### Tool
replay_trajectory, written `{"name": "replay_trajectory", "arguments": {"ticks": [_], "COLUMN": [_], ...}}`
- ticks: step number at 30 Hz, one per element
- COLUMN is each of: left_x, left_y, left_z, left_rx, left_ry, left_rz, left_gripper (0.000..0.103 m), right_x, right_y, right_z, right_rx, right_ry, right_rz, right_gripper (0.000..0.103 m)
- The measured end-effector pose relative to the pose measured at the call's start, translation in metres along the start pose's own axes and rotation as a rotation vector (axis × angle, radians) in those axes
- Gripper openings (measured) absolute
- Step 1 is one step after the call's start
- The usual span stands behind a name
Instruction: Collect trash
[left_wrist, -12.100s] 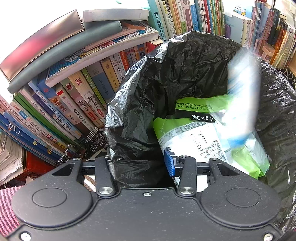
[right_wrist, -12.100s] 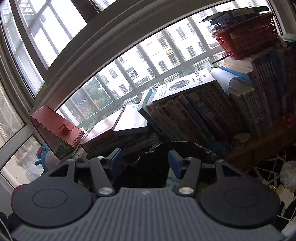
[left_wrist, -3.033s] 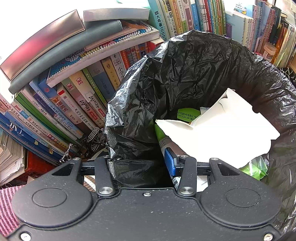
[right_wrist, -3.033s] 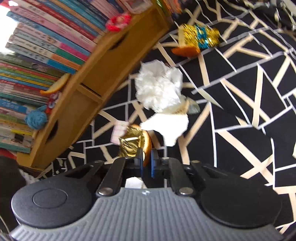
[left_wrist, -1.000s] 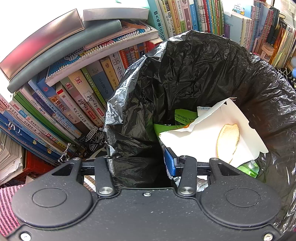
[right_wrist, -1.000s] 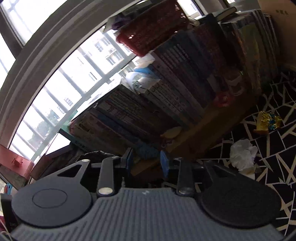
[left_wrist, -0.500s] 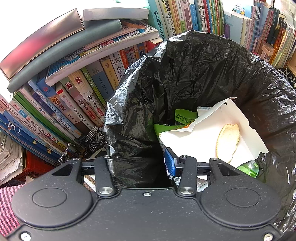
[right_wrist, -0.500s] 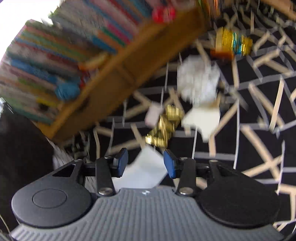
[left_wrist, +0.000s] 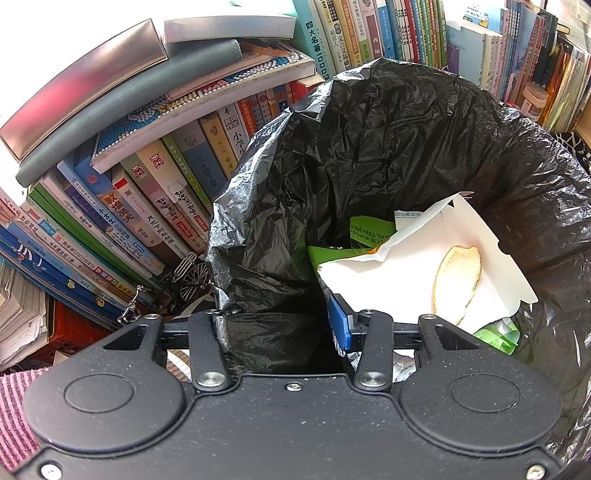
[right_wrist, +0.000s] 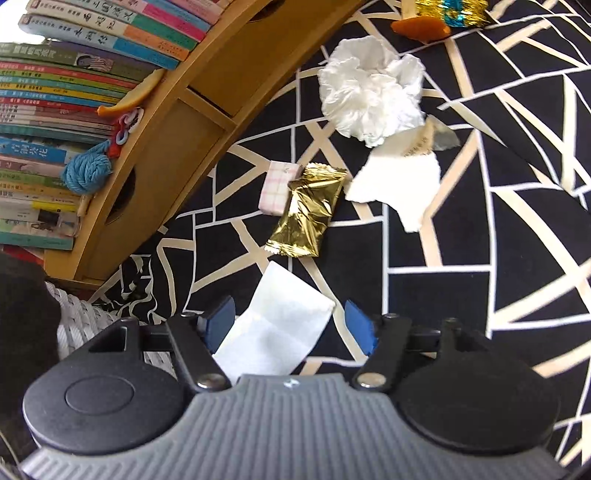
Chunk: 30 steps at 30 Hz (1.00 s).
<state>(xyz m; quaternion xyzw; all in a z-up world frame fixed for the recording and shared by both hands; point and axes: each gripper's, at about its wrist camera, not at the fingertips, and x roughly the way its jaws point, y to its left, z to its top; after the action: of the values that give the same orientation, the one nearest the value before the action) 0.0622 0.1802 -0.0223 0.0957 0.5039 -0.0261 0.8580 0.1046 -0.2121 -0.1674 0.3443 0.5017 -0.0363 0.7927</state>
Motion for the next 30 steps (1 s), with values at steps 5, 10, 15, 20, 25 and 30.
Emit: {"name": "replay_trajectory", "arguments": {"ticks": [5, 10, 15, 20, 25, 30], "left_x": [0.0, 0.001, 0.001, 0.001, 0.001, 0.001], "left_y": [-0.002, -0.002, -0.002, -0.002, -0.002, -0.002], "left_z": [0.001, 0.001, 0.001, 0.001, 0.001, 0.001], "left_rx": [0.003, 0.004, 0.002, 0.002, 0.002, 0.002], "left_ry": [0.001, 0.002, 0.003, 0.003, 0.003, 0.002], "left_rz": [0.01, 0.014, 0.012, 0.01, 0.011, 0.011], "left_gripper": [0.042, 0.042, 0.042, 0.042, 0.042, 0.042], "right_x": [0.009, 0.013, 0.013, 0.011, 0.011, 0.007], "right_y": [0.018, 0.03, 0.037, 0.041, 0.039, 0.04], "right_z": [-0.011, -0.032, -0.048, -0.051, -0.05, -0.048], "right_rx": [-0.271, -0.526, -0.645, -0.668, -0.655, -0.633], "right_ry": [-0.082, -0.137, -0.168, -0.184, -0.195, -0.192], "right_rz": [-0.072, -0.123, -0.16, -0.178, -0.174, -0.156], "right_gripper": [0.076, 0.076, 0.065, 0.042, 0.03, 0.019]}}
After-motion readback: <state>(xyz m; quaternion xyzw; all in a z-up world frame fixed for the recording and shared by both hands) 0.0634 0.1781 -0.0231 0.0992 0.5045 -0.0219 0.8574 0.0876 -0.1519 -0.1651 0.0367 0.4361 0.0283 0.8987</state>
